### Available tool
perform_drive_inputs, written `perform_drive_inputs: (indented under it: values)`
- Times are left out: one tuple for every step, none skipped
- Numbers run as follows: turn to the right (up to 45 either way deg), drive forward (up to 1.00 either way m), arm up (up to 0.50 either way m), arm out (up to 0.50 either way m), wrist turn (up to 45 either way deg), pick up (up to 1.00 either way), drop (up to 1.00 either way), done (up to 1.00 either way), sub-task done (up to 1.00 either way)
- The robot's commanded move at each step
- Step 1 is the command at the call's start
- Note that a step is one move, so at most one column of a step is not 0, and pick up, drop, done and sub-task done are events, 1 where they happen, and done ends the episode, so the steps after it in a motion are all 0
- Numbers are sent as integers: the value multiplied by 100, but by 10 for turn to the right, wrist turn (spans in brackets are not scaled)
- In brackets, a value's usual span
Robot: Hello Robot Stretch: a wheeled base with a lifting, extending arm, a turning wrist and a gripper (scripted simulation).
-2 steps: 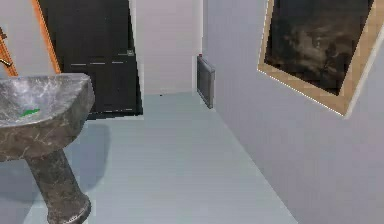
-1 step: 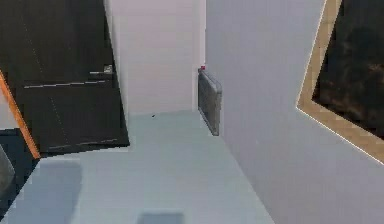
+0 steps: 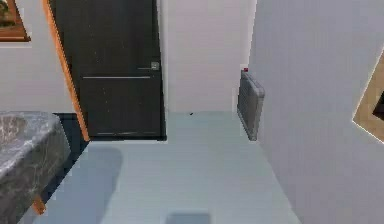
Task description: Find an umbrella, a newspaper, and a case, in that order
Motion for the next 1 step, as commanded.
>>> perform_drive_inputs:
  values:
    - [0,100,0,0,0,0,0,0,0]
